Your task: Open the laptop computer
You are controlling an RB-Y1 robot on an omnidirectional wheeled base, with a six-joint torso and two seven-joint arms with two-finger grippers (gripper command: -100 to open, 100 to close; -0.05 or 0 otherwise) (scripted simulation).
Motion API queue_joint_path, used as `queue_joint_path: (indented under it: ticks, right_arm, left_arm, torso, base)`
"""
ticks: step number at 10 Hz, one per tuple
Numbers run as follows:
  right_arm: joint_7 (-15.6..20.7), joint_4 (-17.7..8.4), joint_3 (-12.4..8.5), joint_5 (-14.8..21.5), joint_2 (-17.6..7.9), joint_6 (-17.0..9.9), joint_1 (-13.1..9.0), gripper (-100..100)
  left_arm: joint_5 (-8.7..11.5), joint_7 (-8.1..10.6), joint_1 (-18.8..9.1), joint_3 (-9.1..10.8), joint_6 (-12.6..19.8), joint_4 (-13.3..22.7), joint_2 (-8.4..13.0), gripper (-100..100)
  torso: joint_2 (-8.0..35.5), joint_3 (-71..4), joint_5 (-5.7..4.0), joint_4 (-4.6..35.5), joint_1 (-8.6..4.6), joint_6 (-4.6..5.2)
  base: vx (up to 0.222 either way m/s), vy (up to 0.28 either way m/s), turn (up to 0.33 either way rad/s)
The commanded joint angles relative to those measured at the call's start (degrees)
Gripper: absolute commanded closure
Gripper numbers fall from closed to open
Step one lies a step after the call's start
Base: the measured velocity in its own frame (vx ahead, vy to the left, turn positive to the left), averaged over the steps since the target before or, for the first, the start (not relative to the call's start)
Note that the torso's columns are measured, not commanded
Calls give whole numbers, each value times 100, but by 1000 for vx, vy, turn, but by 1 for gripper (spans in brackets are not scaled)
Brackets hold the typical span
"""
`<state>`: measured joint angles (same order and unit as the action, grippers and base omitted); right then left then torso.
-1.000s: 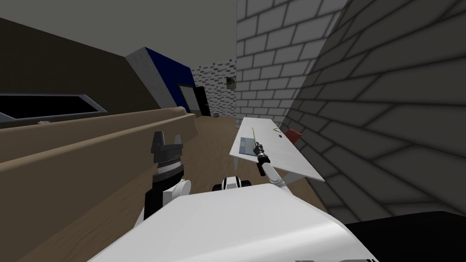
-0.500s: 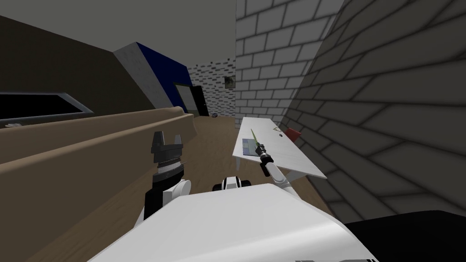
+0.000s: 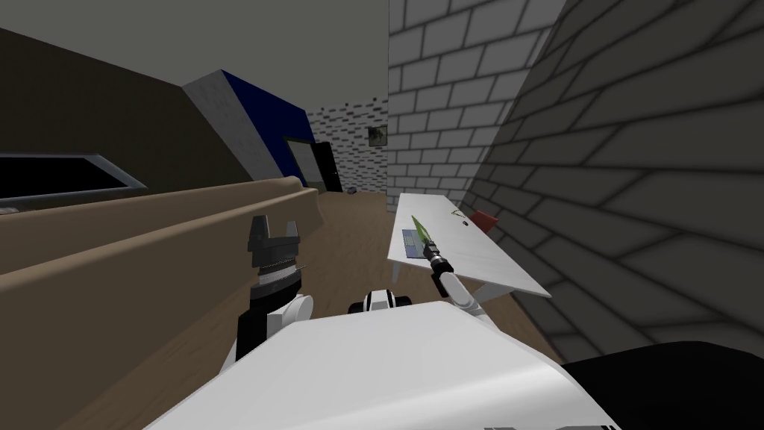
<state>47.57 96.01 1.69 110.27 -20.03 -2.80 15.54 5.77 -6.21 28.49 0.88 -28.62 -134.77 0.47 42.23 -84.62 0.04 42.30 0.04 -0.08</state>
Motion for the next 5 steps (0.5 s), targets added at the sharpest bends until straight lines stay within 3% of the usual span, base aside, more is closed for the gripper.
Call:
queue_joint_path:
  ticks: [1,3,4,5]
  right_arm:
    - [219,15,-55,303,-90,72,159,100]
    - [368,16,-74,532,-162,98,287,100]
    - [291,-8,-33,454,-150,49,258,100]
    - [506,-133,21,754,-113,-97,395,100]
  left_arm:
    - [0,0,0,0,0,0,0,0]
    - [0,0,0,0,0,0,0,0]
    - [0,0,0,0,0,0,0,0]
    - [0,0,-1,1,0,0,1,0]
  torso:
    - [5,3,1,2,-1,1]
    - [9,5,4,5,1,5]
    - [13,7,5,8,2,7]
    - [27,14,4,13,-9,6]
  base:
    - [63,120,-14]
    - [72,98,-17]
    - [31,42,-9]
    - [61,48,25]
